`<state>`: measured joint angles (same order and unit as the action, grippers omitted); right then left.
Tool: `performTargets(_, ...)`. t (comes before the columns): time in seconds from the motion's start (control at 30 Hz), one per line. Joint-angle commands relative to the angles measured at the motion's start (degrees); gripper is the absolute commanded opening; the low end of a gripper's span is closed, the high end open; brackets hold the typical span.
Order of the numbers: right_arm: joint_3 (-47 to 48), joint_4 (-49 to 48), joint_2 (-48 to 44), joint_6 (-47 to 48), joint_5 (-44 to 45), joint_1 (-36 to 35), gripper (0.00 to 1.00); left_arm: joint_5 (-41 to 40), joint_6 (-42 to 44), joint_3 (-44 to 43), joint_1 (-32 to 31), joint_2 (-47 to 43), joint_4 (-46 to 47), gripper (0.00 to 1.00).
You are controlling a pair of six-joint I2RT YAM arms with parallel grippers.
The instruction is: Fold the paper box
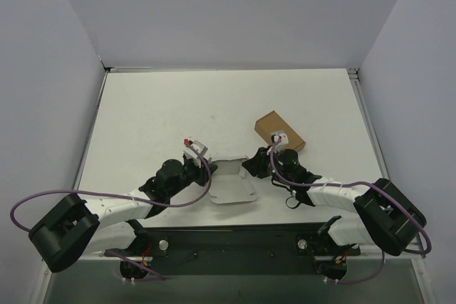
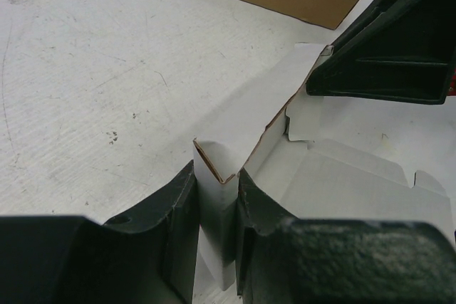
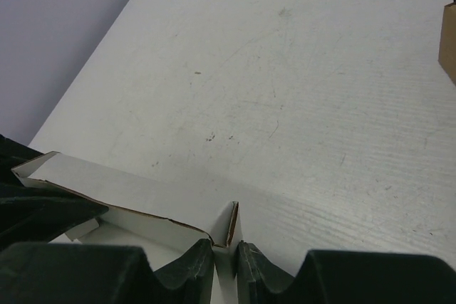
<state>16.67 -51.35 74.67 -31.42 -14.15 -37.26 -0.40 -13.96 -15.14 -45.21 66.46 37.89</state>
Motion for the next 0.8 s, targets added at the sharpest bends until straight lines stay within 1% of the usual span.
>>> performTargets(0.0, 3.63, 8.61, -0.49, 3.56, 10.54, -2.72, 0.16, 5.85, -0.46, -0.68, -0.67, -0.80, 6.76, 0.00)
performTargets(0.1, 5.21, 13.27, -0.32, 5.23, 13.97, -4.92, 0.12, 5.85, -0.28, -0.68, -0.67, -0.80, 6.85, 0.00)
performTargets(0.2, 5.92, 14.26, 1.08, 5.23, 16.96, -5.63, 0.11, 5.85, -0.28, -0.68, -0.75, -0.80, 6.93, 0.00)
performTargets(0.33, 6.10, 14.79, 3.28, 3.56, 18.98, -6.07, 0.16, 5.59, -0.19, -0.42, -0.75, -1.24, 7.02, 0.00)
performTargets(0.43, 6.36, 14.62, 4.34, 2.94, 18.99, -6.07, 0.17, 5.59, -0.11, -0.33, -0.76, -1.33, 7.11, 0.00)
performTargets(0.7, 6.80, 15.05, 6.27, 1.89, 19.69, -6.51, 0.17, 5.33, 0.07, -0.25, -0.93, -1.68, 6.94, 0.00)
performTargets(0.77, 6.80, 14.97, 6.45, 1.71, 19.78, -6.43, 0.20, 5.24, 0.07, -0.24, -0.93, -1.77, 7.02, 0.00)
